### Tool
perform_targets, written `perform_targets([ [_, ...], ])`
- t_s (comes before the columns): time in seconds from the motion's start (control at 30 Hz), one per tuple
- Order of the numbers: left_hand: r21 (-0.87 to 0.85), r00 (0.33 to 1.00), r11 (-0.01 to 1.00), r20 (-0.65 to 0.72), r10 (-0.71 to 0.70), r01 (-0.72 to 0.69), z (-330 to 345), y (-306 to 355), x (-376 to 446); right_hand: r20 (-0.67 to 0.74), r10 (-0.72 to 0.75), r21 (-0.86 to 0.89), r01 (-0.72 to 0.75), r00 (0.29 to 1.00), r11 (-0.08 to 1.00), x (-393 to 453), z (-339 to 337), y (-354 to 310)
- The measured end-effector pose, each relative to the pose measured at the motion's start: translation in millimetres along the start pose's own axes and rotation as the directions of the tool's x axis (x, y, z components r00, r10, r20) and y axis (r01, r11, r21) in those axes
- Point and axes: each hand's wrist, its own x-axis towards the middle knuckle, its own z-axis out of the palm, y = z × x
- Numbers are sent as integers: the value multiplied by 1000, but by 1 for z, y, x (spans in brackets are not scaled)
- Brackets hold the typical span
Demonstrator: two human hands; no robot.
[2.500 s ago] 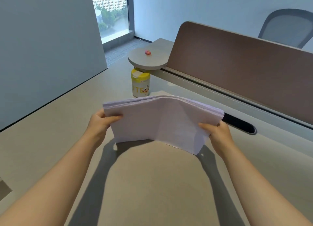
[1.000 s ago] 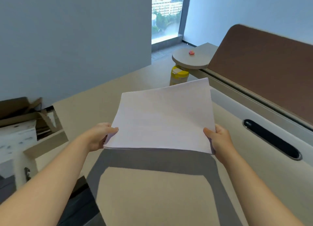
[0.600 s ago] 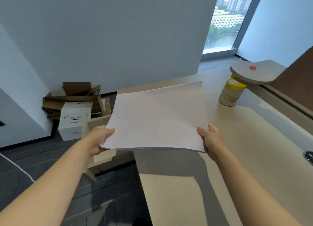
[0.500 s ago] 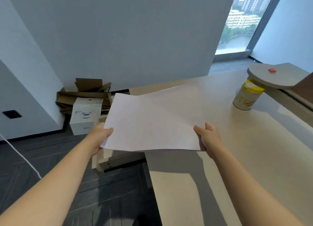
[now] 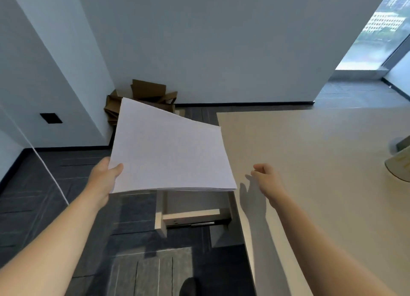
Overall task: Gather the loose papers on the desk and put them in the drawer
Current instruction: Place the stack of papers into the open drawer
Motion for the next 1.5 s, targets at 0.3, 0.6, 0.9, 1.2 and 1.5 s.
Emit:
perform_targets([
  [0.3,166,998,985,-21,-52,55,21,-20,60,-81,-21,-313,-5,996,950,55,34,-4],
  [0.6,278,983,952,90,-162,132,103,-65,70,-22,-213,-620,154,977,770,81,34,2],
  [0.9,446,885,878,321,-338,174,169,-105,76,18,-323,-718,237,946,654,88,34,22],
  [1.2,503,861,853,363,-355,140,183,-119,77,11,-327,-710,237,945,663,88,35,24],
  [1.5,645,976,740,202,78,-192,141,-101,71,5,-337,-672,253,941,696,75,37,27],
])
